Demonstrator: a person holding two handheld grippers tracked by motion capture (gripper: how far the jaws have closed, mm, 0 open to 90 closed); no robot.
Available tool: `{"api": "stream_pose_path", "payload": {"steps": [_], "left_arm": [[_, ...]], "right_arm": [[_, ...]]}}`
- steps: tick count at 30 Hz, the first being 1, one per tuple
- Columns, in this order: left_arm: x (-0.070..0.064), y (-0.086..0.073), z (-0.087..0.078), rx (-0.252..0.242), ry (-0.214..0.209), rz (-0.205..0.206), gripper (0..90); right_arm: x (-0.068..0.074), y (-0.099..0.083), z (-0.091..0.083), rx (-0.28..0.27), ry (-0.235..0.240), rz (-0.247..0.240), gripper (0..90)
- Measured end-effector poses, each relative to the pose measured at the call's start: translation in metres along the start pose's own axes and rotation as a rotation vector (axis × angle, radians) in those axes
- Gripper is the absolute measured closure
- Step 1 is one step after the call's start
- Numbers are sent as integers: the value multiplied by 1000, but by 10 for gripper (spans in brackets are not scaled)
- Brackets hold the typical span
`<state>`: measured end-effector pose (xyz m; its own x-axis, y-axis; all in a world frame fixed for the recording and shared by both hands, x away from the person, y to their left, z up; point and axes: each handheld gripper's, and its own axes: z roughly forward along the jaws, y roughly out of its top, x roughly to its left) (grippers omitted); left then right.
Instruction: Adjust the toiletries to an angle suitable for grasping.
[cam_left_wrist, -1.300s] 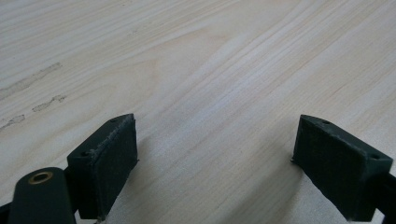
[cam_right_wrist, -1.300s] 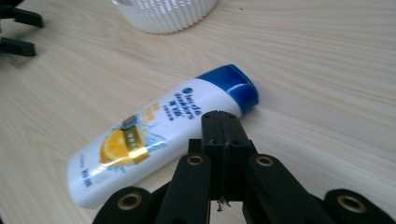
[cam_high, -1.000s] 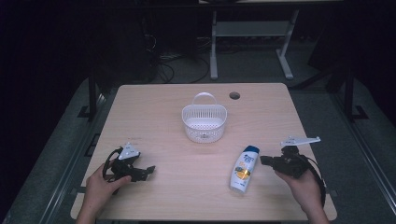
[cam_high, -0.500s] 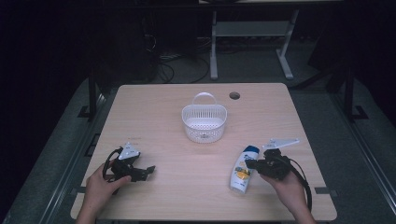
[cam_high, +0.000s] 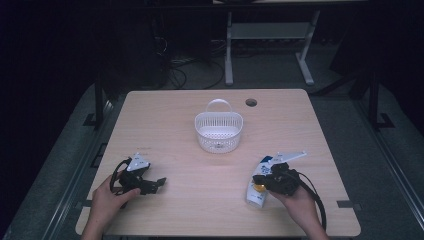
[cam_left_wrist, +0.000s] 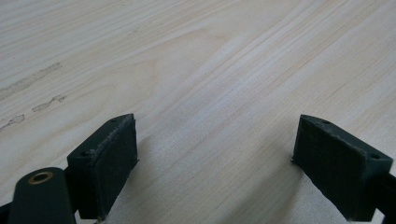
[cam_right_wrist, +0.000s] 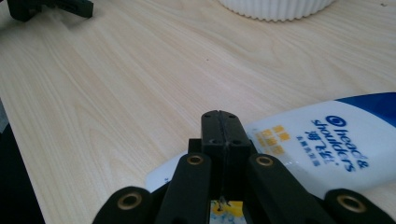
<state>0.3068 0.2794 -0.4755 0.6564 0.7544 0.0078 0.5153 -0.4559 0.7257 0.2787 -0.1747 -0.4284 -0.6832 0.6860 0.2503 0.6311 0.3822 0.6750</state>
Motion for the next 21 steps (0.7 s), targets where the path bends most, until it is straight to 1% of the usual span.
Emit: {"api": "stream_pose_path", "payload": {"steps": [3, 10, 12, 21], "left_arm": [[0, 0, 0, -3, 0, -4, 133], [0, 0, 0, -3, 0, -4, 133], [0, 0, 0, -3, 0, -3, 133], [0, 0, 0, -3, 0, -4, 133]], "right_arm": [[4, -1, 5, 9, 5, -13, 896], [10, -1, 14, 28, 17, -25, 896], [13, -2, 17, 33, 23, -40, 896], [21, -3, 28, 77, 34, -63, 896]]}}
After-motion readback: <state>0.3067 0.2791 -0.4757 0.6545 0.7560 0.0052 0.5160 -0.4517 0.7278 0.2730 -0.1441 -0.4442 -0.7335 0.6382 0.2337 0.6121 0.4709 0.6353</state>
